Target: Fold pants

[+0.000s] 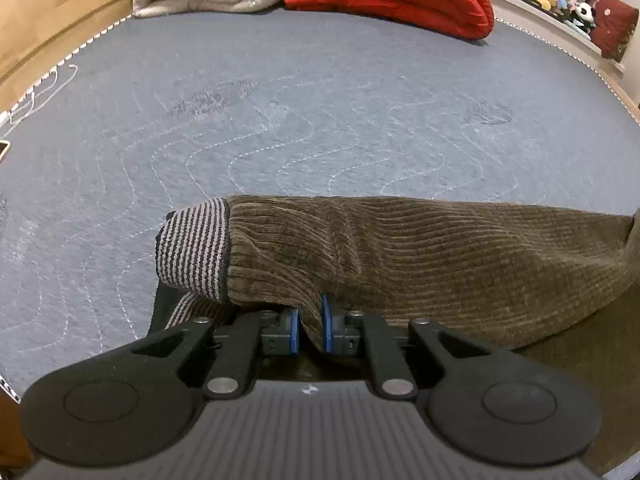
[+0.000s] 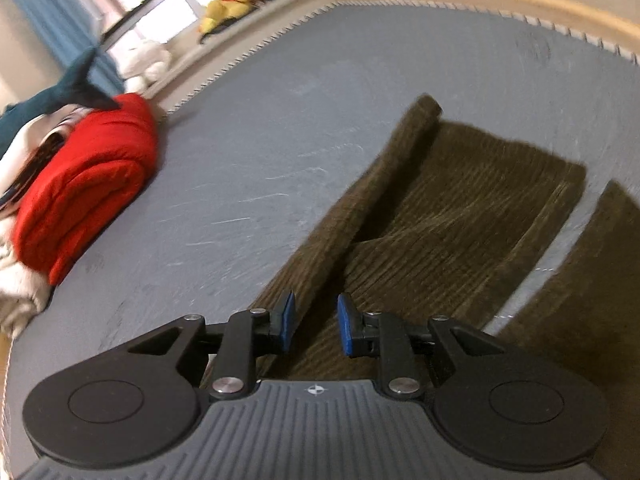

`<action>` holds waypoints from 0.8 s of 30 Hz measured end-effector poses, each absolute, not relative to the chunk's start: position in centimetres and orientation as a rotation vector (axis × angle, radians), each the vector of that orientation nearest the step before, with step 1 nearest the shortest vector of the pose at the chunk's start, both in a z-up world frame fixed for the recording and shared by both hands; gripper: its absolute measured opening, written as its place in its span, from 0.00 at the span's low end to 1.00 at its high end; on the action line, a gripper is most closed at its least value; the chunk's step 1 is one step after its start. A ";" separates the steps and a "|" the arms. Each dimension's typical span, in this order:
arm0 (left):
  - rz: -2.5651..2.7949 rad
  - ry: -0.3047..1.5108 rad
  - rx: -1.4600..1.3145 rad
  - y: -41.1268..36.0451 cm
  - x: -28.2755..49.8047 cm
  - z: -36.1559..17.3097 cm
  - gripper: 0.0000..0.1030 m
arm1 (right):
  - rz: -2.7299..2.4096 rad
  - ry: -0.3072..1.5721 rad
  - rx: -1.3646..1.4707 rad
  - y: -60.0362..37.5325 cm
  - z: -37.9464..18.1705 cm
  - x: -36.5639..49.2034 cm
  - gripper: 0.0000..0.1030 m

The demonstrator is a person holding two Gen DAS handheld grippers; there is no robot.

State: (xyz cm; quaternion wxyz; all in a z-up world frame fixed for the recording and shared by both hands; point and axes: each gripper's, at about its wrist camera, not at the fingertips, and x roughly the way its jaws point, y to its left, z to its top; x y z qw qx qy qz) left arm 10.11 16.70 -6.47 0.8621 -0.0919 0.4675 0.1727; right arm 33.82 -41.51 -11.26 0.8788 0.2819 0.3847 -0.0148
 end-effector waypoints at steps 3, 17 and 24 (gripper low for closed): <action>0.364 0.992 -0.205 16.8 10.4 -6.8 0.12 | -0.068 0.828 0.673 -42.0 -13.3 35.7 0.27; 0.365 0.919 -0.260 17.6 9.2 -5.2 0.11 | -0.053 0.692 0.709 -42.2 -10.7 34.3 0.07; 0.368 0.826 -0.303 18.3 4.8 -2.1 0.06 | -0.080 0.668 0.621 -45.1 -4.0 24.6 0.06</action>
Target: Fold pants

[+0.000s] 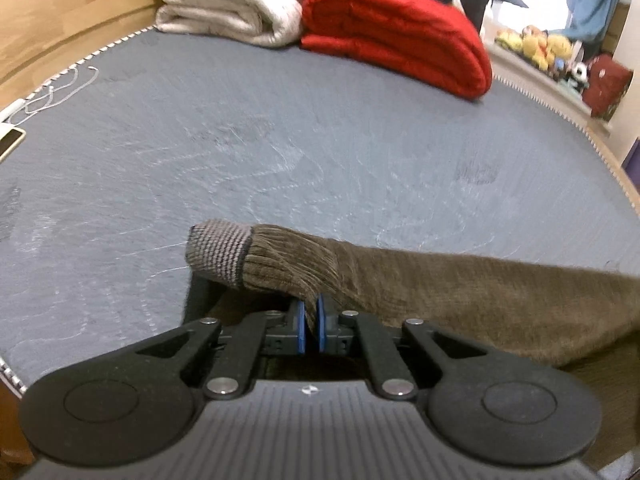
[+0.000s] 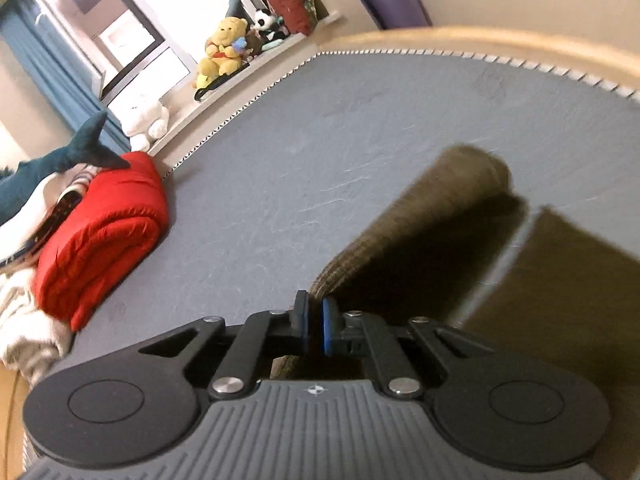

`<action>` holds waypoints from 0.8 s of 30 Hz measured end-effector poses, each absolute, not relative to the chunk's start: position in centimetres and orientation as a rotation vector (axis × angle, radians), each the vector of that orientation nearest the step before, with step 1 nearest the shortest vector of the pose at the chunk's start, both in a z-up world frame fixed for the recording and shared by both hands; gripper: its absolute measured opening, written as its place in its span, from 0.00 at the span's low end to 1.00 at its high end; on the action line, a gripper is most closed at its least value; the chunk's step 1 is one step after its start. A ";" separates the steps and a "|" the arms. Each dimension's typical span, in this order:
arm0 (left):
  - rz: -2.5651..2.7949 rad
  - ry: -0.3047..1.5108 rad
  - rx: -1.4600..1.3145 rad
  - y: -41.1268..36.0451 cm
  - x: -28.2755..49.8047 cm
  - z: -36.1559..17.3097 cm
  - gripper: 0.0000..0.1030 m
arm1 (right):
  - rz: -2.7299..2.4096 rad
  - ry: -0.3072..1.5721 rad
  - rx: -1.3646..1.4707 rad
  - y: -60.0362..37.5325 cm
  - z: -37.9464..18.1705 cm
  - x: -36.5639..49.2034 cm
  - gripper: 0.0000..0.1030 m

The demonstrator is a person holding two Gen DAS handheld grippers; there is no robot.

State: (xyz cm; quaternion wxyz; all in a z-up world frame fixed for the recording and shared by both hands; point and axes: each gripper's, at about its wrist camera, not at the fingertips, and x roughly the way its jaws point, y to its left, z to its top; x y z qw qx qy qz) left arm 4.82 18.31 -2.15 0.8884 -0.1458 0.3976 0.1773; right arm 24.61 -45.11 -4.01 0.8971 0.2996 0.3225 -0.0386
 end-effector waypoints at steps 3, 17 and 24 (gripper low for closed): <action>0.367 0.834 -0.338 19.3 2.2 -1.7 0.05 | -0.099 0.692 0.573 -45.9 -3.5 18.7 0.06; 0.443 0.964 -0.510 21.6 1.5 -4.5 0.40 | -0.350 0.901 0.898 -54.3 -12.5 13.1 0.23; 0.543 0.975 -0.489 22.1 2.2 -5.5 0.42 | -0.438 0.818 1.043 -56.6 -13.8 14.0 0.24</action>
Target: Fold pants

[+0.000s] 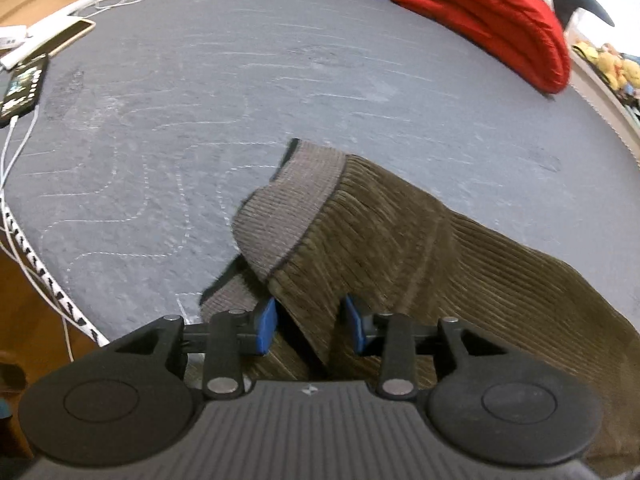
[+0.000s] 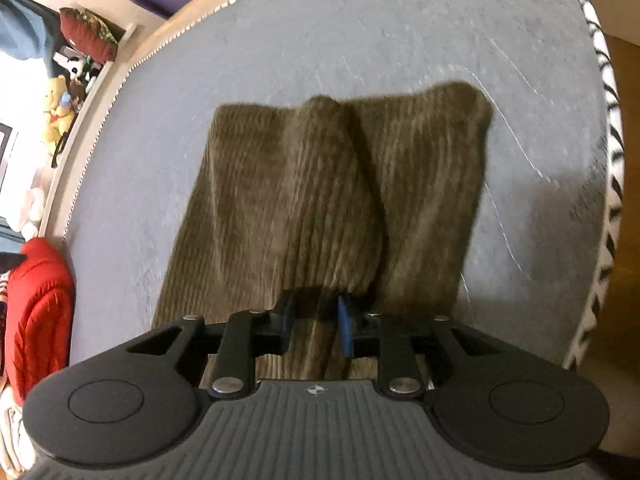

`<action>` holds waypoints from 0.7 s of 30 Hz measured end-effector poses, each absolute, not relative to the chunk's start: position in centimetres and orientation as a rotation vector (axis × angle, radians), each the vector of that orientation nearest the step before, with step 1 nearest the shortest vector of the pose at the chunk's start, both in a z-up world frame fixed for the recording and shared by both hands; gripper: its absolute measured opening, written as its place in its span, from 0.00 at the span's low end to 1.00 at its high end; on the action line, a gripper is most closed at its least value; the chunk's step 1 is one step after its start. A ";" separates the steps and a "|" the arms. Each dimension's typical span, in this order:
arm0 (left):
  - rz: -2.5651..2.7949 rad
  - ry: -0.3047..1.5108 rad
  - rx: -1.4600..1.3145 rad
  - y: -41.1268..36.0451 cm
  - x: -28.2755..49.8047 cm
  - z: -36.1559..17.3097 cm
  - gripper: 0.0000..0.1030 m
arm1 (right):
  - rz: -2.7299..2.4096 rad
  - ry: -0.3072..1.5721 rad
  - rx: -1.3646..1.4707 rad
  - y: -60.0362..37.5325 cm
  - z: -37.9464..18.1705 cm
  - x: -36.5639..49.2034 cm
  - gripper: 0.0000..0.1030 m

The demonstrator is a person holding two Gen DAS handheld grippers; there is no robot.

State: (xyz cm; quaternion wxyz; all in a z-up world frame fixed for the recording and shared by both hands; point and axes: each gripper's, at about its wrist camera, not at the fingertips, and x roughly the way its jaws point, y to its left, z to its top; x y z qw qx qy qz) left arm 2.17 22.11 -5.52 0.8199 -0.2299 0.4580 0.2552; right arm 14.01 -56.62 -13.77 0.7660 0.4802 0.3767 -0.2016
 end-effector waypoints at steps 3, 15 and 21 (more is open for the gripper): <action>0.585 0.960 -0.493 22.8 2.4 -5.6 0.49 | -0.475 0.788 1.025 -57.1 -13.2 15.1 0.24; 0.645 0.937 -0.502 24.1 3.2 -5.6 0.35 | -0.537 0.770 0.913 -58.2 -13.8 15.6 0.24; 0.657 0.879 -0.415 22.9 3.1 -3.8 0.23 | -0.468 0.714 0.789 -58.5 -10.8 16.3 0.00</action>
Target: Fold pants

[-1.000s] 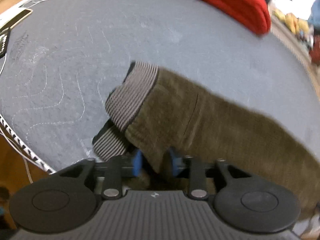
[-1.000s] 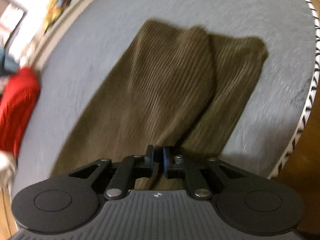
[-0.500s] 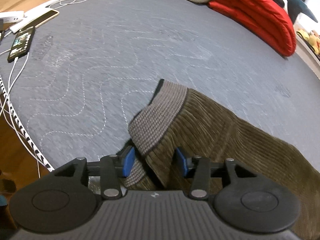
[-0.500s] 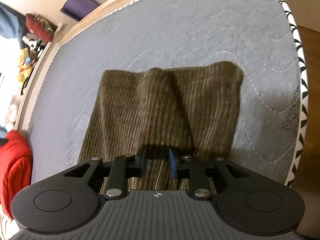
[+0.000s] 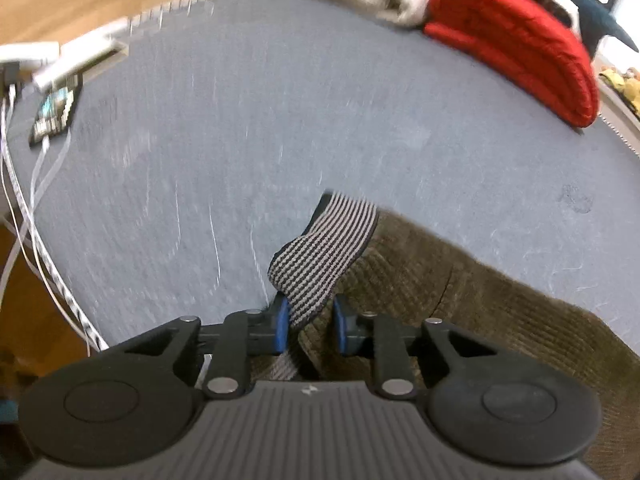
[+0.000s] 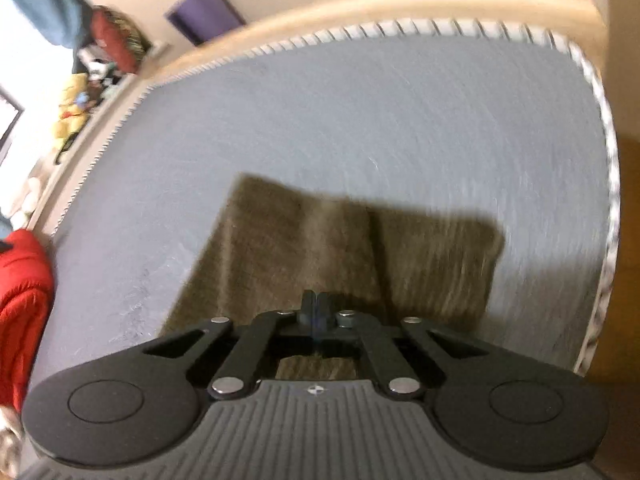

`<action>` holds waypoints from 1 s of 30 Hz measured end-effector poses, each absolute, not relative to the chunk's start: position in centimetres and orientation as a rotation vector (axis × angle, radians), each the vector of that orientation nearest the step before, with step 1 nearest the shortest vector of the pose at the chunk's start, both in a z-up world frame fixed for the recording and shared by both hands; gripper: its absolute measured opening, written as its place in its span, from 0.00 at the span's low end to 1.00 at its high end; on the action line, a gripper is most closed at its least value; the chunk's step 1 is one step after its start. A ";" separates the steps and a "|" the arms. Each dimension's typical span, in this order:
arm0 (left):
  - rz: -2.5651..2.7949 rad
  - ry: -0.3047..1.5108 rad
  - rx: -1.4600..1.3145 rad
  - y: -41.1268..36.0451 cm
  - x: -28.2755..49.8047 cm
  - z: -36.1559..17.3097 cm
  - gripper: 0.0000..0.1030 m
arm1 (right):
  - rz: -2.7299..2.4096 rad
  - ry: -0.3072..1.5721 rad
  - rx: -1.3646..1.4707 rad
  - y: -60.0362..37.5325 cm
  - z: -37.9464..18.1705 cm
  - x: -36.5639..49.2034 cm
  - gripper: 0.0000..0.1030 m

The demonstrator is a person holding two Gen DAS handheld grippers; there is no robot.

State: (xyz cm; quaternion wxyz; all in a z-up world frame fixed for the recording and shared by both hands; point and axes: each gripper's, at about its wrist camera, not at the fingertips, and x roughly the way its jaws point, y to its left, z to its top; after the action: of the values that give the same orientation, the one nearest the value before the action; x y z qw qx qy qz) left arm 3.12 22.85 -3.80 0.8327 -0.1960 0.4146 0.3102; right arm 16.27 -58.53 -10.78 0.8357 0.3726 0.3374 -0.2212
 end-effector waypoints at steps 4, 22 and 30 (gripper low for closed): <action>0.643 0.822 -0.272 20.2 2.3 -1.9 0.24 | -0.467 0.559 0.626 -57.9 -5.5 13.7 0.00; 0.380 0.700 0.009 12.4 4.6 -1.2 0.68 | -0.501 0.895 0.971 -60.0 -13.8 15.5 0.28; -0.394 0.859 0.263 0.3 5.3 -7.3 0.66 | -0.491 0.891 0.931 -58.2 -13.8 18.1 0.51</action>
State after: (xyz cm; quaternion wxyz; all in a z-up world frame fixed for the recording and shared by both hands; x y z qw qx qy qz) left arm 5.26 0.28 -7.34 0.8822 0.1261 0.4124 -0.1891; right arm 18.13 -58.25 -13.80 0.7716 0.4295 0.4109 -0.2264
